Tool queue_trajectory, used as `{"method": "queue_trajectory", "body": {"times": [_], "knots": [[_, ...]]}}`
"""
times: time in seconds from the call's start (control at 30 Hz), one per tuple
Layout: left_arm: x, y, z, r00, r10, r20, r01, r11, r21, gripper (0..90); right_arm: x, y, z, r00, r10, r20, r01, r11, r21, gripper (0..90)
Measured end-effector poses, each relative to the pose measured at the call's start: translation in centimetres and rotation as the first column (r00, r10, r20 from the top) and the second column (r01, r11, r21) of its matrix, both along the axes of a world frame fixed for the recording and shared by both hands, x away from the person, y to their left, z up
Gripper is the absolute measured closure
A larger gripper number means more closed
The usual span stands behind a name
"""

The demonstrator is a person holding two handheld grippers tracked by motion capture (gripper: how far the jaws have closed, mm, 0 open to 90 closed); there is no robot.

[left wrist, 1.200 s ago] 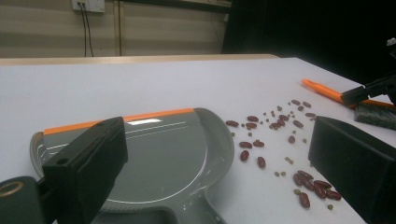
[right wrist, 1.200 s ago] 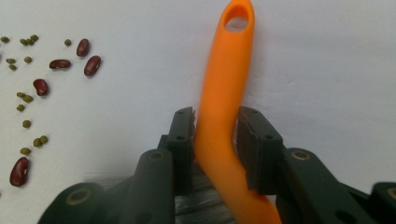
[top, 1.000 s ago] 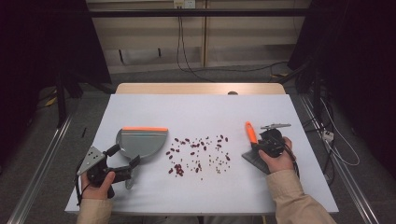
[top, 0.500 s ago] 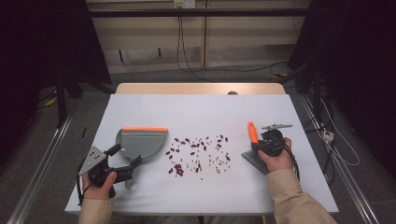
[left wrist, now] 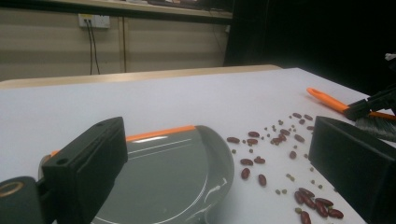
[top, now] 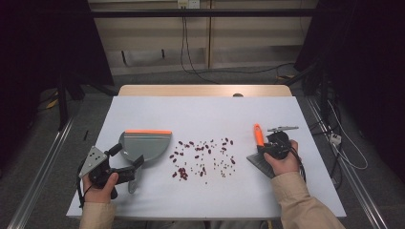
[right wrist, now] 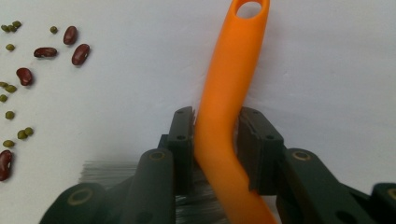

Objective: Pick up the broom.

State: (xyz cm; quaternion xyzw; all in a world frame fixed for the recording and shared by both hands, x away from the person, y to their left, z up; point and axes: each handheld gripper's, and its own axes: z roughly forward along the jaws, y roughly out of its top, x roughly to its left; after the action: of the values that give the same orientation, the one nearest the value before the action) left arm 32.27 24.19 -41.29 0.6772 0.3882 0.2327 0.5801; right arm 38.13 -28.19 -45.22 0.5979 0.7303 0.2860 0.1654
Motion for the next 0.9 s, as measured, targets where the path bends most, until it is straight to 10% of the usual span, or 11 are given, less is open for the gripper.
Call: {"method": "queue_trajectory", "body": {"times": [0.37, 0.9], "knots": [[-0.4, -0.4, 0.4, 0.9999, -0.009, 0.004, 0.009, 0.9999, -0.012, 4.4, -0.1, -1.0, 0.4, 0.9999, -0.007, 0.008, 0.007, 0.9958, 0.091, 69.3], [-0.3, -1.9, 1.2, 0.9984, -0.052, 0.024, 0.052, 0.9986, -0.011, 4.2, -2.1, -2.0, 3.9, 0.9701, -0.019, 0.242, -0.034, 0.9762, 0.214, 71.0]]}}
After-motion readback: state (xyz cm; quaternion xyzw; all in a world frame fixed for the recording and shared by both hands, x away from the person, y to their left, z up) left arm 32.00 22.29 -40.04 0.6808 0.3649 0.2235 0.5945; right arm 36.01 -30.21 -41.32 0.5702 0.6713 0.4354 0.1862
